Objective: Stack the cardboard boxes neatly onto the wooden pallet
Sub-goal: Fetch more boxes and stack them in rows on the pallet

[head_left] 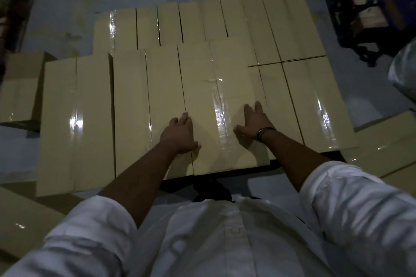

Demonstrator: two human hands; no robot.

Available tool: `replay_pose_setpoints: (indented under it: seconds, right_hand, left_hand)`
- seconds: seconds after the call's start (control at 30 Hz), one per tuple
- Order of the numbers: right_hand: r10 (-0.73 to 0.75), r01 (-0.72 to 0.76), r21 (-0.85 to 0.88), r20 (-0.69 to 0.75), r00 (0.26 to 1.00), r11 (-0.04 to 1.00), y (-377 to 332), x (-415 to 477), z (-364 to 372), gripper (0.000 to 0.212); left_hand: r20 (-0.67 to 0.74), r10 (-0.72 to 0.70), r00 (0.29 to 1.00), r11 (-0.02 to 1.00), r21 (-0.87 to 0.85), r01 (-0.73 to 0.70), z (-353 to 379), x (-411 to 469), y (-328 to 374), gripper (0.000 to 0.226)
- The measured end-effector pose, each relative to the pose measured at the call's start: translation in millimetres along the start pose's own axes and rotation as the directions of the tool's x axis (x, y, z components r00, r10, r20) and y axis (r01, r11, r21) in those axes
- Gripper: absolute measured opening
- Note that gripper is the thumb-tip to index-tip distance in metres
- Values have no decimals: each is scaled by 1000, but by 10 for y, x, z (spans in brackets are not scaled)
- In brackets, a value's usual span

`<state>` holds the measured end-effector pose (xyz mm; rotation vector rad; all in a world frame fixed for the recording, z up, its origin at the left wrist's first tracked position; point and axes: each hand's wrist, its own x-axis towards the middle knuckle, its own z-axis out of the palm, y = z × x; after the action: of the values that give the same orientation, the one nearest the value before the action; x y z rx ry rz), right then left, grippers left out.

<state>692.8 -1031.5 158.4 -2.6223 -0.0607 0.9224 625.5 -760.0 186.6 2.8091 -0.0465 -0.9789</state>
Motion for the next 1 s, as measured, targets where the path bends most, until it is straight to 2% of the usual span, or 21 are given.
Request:
replay_pose_setpoints:
  seconds: [0.1,0.23,0.47,0.63,0.77,1.0]
  right_hand:
    - [-42,40,-49,-42,998,998,-2,-172,50,98]
    - [-47,46,-17,-69,997,999,121,-504,79,95]
    - [2,6,49,-163,987,999,840,-1325,52,89]
    - [118,-91,111,-262,958,990,1596,-1993,-57,86]
    - [219,-162,190,-331,918,968,2196,-2461,-95,84]
    - [457,-317,384,-360,813,867,3053,-3006,-24,81]
  left_hand:
    - [-42,7,999,1000,-23,-8,34,-75,82,105]
    - [-148,54,987,998,-26,-59,220,-278,336,99]
    - [-184,144,972,989,-17,-149,428,-564,1192,85]
    - [-185,301,935,953,43,-299,421,-672,2045,76]
    - [-177,408,896,913,105,-395,447,-690,2738,80]
    - [-97,579,810,812,166,-560,575,-616,3715,80]
